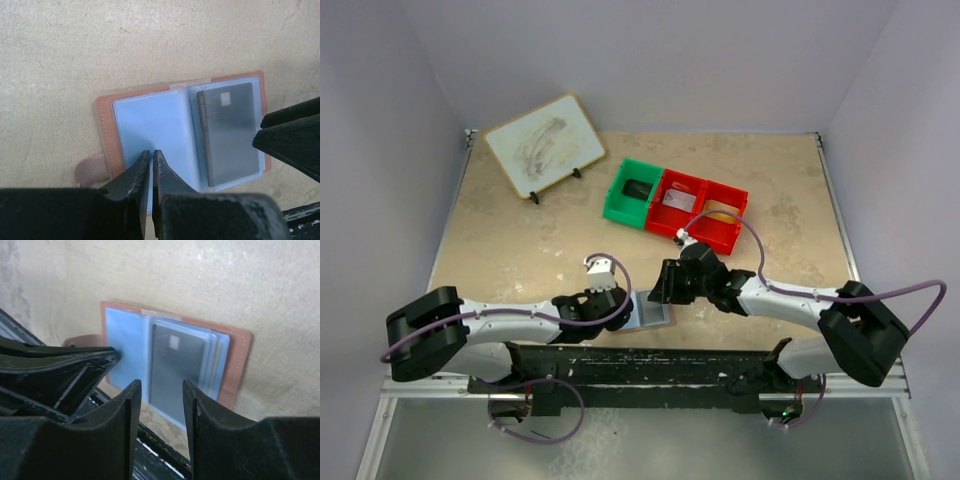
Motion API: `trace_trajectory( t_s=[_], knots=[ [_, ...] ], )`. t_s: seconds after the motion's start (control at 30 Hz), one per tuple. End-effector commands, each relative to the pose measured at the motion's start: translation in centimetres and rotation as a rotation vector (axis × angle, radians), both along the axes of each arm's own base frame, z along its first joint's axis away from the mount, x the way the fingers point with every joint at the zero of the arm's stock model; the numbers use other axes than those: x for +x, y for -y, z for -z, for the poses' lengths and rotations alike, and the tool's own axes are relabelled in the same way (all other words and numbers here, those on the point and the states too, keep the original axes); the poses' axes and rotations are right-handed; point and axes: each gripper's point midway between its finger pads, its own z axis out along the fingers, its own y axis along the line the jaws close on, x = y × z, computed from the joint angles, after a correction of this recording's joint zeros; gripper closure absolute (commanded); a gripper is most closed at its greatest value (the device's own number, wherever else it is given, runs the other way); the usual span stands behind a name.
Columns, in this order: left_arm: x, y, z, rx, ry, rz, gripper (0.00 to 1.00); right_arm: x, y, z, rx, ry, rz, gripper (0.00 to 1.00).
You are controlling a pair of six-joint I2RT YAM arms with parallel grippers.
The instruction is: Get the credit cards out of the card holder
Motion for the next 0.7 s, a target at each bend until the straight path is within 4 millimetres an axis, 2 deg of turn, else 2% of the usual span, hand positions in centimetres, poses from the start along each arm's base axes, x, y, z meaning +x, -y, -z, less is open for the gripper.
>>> trace_trajectory(
  t_s=[0.0,0.43,0.67],
  knots=[
    [0.05,-0.20,-0.80,-0.015,0.021,-0.006,0.97,-0.61,0.22,0.98,-0.016,-0.030,-0.005,0.58],
    [-0.24,-0.68,0.01,0.002,0.009,-0.007,0.97,0.08,0.46,1.64,-0.051,-0.014,0.013,0.56],
    [-0.27,-0.84,0.10,0.011,0.009,-0.006,0.98,-0.20,0.56,1.95,-0.051,-0.025,0.012,0.56]
  ],
)
